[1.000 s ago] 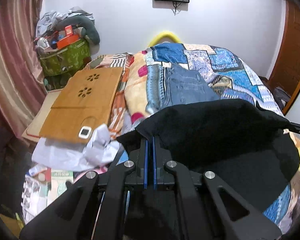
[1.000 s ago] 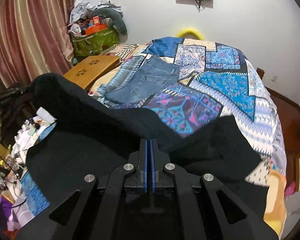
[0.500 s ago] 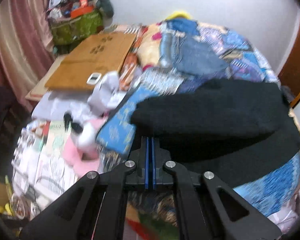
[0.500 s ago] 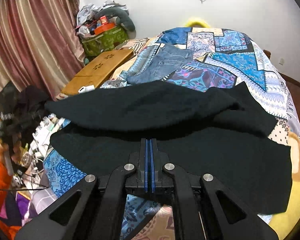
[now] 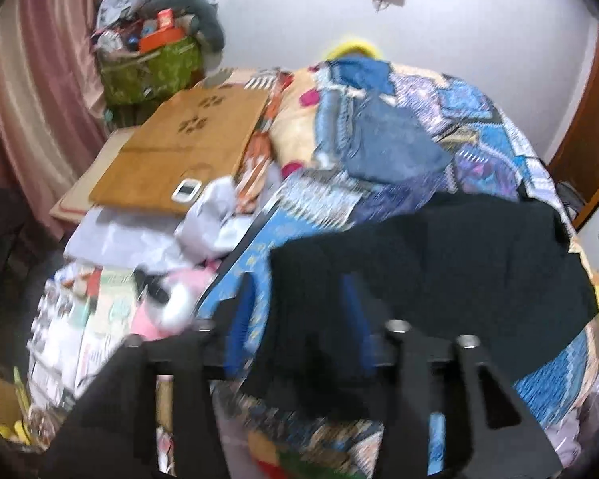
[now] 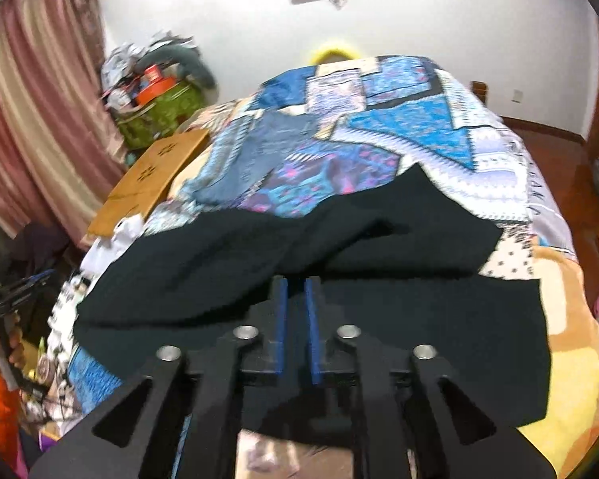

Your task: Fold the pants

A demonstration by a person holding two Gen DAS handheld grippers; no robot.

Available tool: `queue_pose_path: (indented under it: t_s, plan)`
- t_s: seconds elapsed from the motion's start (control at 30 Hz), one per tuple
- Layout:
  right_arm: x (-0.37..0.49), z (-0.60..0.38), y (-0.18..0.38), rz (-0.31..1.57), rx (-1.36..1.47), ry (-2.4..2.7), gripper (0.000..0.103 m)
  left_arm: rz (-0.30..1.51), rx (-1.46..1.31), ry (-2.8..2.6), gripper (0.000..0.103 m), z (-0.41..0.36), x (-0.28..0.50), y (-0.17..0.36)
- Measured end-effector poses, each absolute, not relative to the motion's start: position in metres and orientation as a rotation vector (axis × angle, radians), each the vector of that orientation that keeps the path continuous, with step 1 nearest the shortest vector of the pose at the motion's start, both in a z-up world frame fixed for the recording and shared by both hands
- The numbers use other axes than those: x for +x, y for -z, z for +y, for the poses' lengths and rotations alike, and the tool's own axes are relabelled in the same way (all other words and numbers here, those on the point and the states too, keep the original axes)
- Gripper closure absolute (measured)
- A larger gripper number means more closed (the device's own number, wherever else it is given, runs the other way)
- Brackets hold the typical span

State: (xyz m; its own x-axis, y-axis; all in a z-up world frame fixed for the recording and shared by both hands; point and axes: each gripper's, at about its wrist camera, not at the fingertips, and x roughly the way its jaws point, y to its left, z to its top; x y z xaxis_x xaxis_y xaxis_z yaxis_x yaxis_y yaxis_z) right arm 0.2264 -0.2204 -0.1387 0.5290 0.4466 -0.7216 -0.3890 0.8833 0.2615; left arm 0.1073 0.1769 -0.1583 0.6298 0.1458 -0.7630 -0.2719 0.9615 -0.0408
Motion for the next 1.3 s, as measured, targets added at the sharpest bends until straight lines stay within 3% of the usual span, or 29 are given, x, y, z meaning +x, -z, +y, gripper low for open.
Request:
queue_pose_path:
  t_s: [0.07,0.17,0.3,0.87,0.93,1.0,1.13,1.2,1.3]
  plan:
    - [0.237,-0.229,0.136,0.868,0.081,-0.464,0.047,0.843,-0.138,-0.217,0.039,0.17,0.124,0.152]
    - [0.257,-0.238,0.132,0.848,0.074,-0.416,0.036,0.836,-0.113,-0.184,0.023,0.158,0.152,0.147]
    - [0.289,-0.248,0.137,0.855,0.074,-0.376,0.035,0.843,-0.097,-0.146,0.008,0.145,0.19,0.146]
    - [0.463,-0.253,0.234,1.06,0.071,-0.297,0.035,0.955,-0.111,-0.148,0.005,0.146,0.311,0.195]
    - [0.473,-0.253,0.243,1.082,0.078,-0.3,0.039,0.972,-0.108,-0.139,0.005,0.144,0.316,0.203]
    - [0.48,-0.252,0.255,1.119,0.088,-0.322,0.059,0.984,-0.102,-0.128,0.005,0.141,0.319,0.208]
    - [0.476,-0.248,0.262,1.103,0.098,-0.35,0.071,1.004,-0.072,-0.103,0.005,0.13,0.32,0.215]
    - [0.472,-0.243,0.26,1.092,0.068,-0.351,0.087,1.005,-0.05,-0.094,0.005,0.124,0.32,0.214]
    - [0.465,-0.237,0.256,1.075,0.01,-0.34,0.094,1.0,-0.018,-0.074,0.005,0.111,0.315,0.209]
